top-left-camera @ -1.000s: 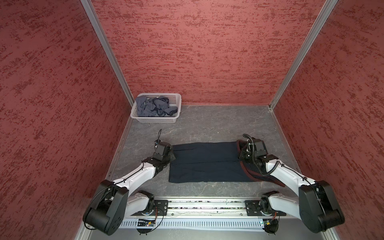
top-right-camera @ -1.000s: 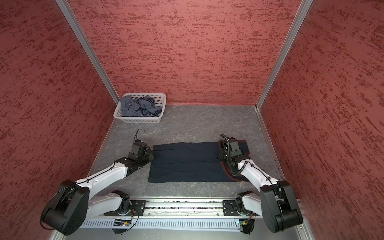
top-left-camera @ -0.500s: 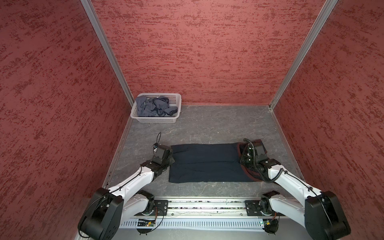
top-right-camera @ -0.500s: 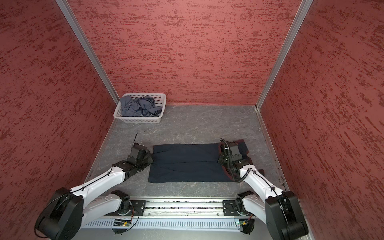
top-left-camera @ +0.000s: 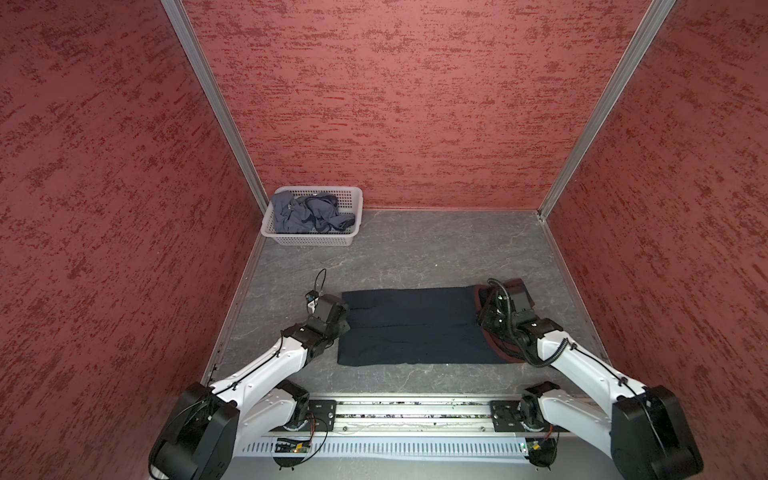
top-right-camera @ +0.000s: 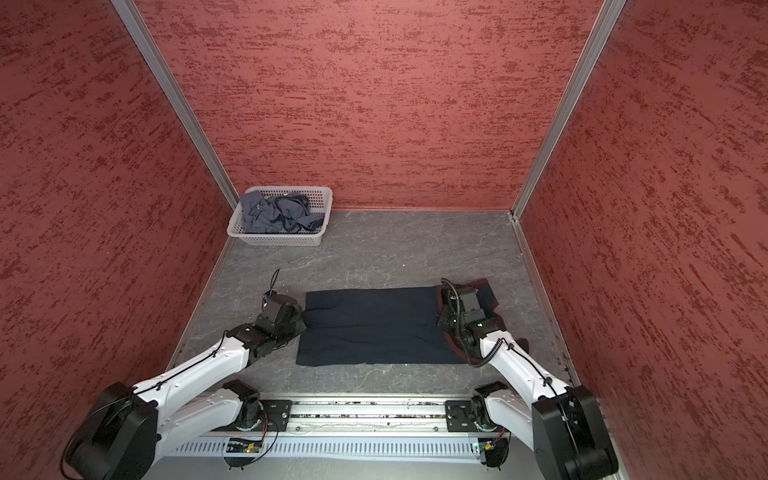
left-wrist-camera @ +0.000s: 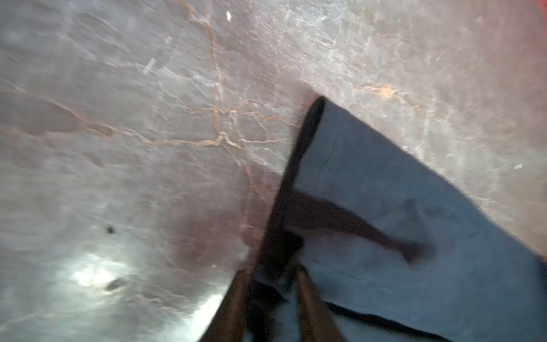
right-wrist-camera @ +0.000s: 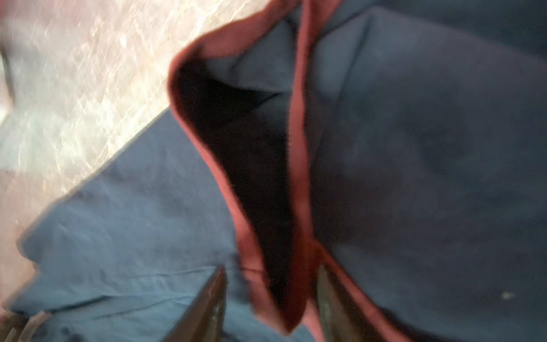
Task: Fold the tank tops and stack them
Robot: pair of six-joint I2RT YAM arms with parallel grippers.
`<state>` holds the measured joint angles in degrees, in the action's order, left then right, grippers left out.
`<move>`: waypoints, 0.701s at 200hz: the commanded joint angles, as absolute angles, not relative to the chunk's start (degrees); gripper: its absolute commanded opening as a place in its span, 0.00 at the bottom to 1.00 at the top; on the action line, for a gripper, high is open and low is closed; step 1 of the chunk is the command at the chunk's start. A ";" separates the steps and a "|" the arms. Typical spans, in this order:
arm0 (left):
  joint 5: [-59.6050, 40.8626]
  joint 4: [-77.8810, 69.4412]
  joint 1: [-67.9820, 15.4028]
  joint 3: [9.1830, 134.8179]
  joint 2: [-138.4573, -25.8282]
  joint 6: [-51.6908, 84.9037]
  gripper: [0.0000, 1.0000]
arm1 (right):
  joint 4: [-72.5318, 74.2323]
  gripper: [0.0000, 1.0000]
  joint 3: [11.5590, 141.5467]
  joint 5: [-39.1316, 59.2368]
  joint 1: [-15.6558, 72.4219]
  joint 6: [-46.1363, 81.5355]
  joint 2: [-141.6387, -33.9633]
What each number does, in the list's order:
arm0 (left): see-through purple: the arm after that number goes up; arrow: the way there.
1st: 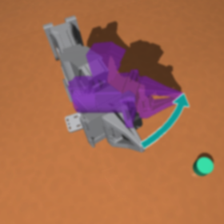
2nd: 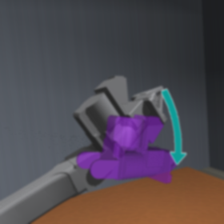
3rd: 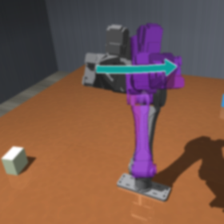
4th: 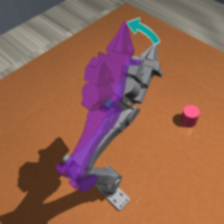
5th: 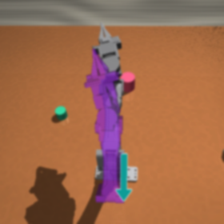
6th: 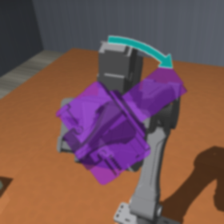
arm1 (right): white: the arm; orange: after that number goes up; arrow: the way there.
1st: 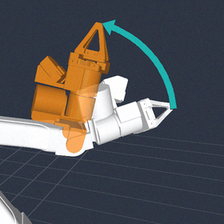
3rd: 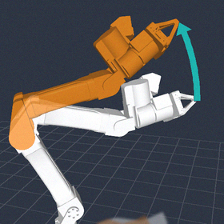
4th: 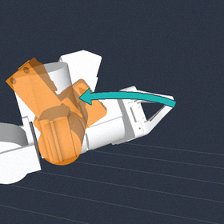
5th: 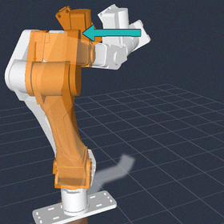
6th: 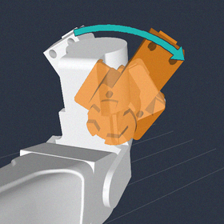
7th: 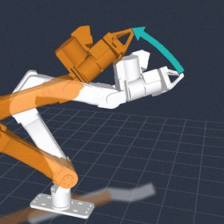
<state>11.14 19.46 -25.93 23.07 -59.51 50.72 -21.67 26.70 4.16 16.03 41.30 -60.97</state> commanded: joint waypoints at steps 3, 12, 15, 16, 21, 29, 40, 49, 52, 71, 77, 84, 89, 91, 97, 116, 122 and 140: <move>16.92 24.65 -25.29 28.20 -58.33 49.89 0.46 | -28.22 0.67 34.21 -3.64 16.19 39.90 -60.60; 18.37 25.21 -24.64 30.30 -57.40 48.88 0.49 | -30.15 0.69 37.45 -7.10 15.71 39.05 -61.18; 18.75 25.22 -24.47 30.98 -57.20 48.53 0.50 | -30.49 0.70 38.39 -7.83 15.37 38.74 -61.48; 18.83 25.22 -24.41 31.22 -57.07 48.39 0.50 | -30.58 0.70 38.79 -8.05 15.20 38.62 -61.59; 19.14 24.84 -24.20 32.27 -56.97 47.55 0.50 | -30.89 0.70 40.26 -8.69 14.29 38.09 -62.25; 18.93 23.28 -24.17 34.06 -57.22 45.69 0.52 | -30.66 0.71 42.49 -8.33 12.44 37.32 -63.48; 16.13 21.13 -24.25 36.56 -59.23 43.33 0.53 | -29.75 0.71 45.17 -7.48 10.00 36.75 -65.65; 12.29 19.18 -24.49 39.01 -62.26 41.60 0.55 | -28.62 0.71 47.17 -7.32 8.35 36.10 -67.91; 11.09 18.94 -24.58 39.87 -63.57 41.18 0.55 | -28.34 0.71 47.91 -7.39 7.83 35.93 -68.75; 4.05 18.80 -26.01 45.48 -72.44 39.21 0.57 | -27.45 0.71 52.49 -6.37 3.83 35.65 -75.30; 2.59 18.95 -26.71 46.96 -75.19 38.96 0.57 | -27.18 0.71 53.81 -5.65 2.53 35.60 -77.38; 1.64 18.99 -27.77 48.02 -78.18 39.01 0.57 | -26.99 0.71 55.04 -5.19 1.00 35.60 -79.49; 1.17 18.94 -28.40 48.63 -79.59 39.01 0.57 | -26.92 0.70 55.88 -5.30 0.12 35.60 -80.79; 1.08 18.86 -28.74 48.76 -80.28 39.02 0.57 | -26.86 0.70 56.18 -5.41 -0.21 35.64 -81.19; 0.66 18.69 -29.29 48.96 -81.94 39.38 0.57 | -26.73 0.71 56.86 -5.48 -1.38 35.51 -82.60; -1.31 17.82 -29.98 49.04 -86.13 40.54 0.58 | -27.41 0.70 58.88 -6.27 -4.36 35.34 -87.16; -1.36 17.83 -30.03 48.89 -87.27 40.98 0.58 | -27.36 0.69 59.35 -6.84 -4.86 35.13 -88.28; -0.82 17.67 -29.73 48.09 -89.72 41.92 0.59 | -28.47 0.68 60.90 -9.50 -5.35 34.46 -92.21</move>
<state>0.80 18.04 -30.06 48.64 -87.50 41.30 -26.87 58.02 -5.34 -4.34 35.46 -88.51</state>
